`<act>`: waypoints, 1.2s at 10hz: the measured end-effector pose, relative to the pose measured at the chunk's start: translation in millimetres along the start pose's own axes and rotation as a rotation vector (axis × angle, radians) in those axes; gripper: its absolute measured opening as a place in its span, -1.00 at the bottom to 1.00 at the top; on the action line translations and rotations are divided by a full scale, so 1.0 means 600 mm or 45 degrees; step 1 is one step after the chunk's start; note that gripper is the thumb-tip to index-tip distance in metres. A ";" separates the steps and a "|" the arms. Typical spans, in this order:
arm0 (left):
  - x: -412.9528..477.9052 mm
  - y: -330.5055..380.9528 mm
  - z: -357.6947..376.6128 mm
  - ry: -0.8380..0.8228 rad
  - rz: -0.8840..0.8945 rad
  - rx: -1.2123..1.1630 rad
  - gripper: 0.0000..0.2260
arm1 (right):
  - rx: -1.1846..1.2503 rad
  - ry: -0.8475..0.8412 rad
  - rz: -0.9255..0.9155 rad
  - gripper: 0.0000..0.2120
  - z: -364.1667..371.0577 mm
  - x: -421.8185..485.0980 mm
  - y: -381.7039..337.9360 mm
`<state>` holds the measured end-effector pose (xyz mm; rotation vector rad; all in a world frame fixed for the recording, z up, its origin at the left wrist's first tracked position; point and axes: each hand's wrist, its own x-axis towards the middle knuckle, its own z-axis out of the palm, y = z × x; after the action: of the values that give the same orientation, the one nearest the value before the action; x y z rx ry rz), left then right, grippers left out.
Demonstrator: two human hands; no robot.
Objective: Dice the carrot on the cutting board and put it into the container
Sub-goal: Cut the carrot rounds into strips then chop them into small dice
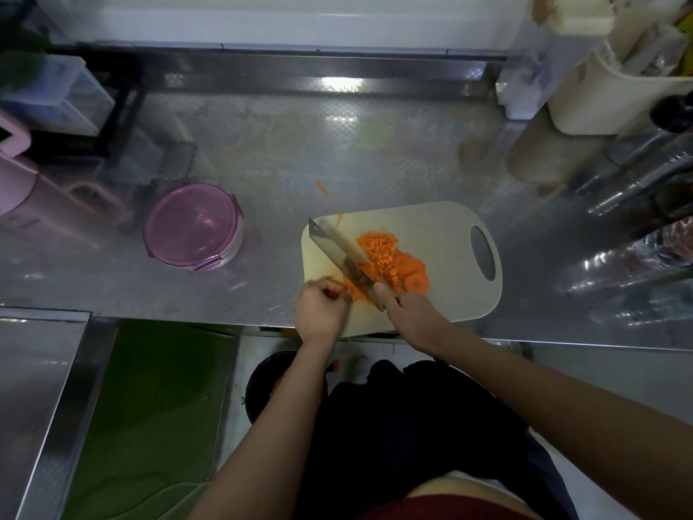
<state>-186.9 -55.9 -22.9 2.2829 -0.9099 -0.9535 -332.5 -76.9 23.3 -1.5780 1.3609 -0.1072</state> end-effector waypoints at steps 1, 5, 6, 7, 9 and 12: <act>0.001 0.001 0.001 0.007 -0.023 0.019 -0.93 | -0.011 0.001 0.026 -0.45 -0.001 0.004 0.006; -0.005 0.007 -0.004 0.016 -0.063 0.028 -0.93 | 0.054 0.124 -0.111 -0.56 0.000 -0.011 0.001; -0.003 0.007 -0.004 0.010 -0.066 0.046 -0.93 | -0.017 0.066 -0.055 -0.56 -0.001 -0.008 0.001; -0.002 0.007 -0.004 0.013 -0.068 0.045 -0.94 | -0.118 -0.047 0.011 -0.52 0.001 0.006 0.005; -0.003 0.009 -0.004 0.005 -0.078 0.033 -0.95 | -0.128 -0.075 0.052 -0.39 0.013 0.009 0.000; -0.013 0.015 -0.008 0.000 -0.039 0.007 -0.96 | -0.198 -0.033 0.210 -0.48 0.016 0.017 -0.036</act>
<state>-190.9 -55.2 -10.8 2.3074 -0.8809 -0.9650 -307.6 -81.9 28.6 -1.5810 1.5031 0.1216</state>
